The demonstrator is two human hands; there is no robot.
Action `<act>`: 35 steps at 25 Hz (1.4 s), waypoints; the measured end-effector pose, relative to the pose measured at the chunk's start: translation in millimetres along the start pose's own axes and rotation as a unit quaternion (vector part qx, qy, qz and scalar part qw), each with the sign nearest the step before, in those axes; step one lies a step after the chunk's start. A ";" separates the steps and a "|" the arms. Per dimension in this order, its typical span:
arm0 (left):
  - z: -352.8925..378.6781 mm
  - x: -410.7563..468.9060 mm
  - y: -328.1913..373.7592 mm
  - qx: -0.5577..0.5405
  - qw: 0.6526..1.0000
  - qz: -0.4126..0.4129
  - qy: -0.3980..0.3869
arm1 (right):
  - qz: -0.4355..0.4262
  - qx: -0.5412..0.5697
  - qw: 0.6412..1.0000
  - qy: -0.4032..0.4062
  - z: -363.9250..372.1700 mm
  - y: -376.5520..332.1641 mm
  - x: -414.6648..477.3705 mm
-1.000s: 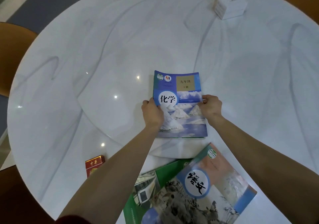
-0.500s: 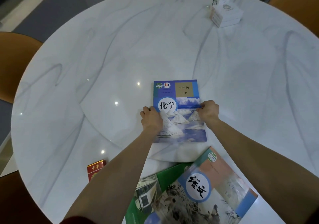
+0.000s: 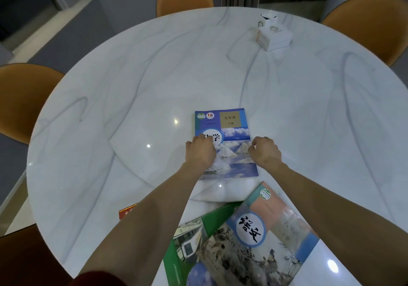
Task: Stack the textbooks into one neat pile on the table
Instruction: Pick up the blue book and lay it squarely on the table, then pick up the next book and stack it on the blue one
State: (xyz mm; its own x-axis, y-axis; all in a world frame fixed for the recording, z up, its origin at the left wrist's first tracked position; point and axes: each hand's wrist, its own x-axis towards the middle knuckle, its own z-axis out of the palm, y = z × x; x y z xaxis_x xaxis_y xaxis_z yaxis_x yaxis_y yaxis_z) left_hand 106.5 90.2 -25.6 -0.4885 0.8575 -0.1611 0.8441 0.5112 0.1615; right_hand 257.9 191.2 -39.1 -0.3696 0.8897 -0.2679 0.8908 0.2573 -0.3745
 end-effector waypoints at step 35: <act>84.2 -149.2 32.3 -0.122 0.981 0.065 -0.138 | 0.206 0.174 0.959 0.084 91.0 115.1 -268.8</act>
State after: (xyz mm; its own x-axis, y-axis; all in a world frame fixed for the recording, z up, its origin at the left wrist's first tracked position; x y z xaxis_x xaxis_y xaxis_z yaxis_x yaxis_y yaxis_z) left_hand 225.3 -26.0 -78.4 -0.2731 0.8853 -0.3764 0.8003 0.4262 0.4217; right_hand 435.7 -52.7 -90.9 0.0696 0.9444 -0.3213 0.7989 -0.2457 -0.5490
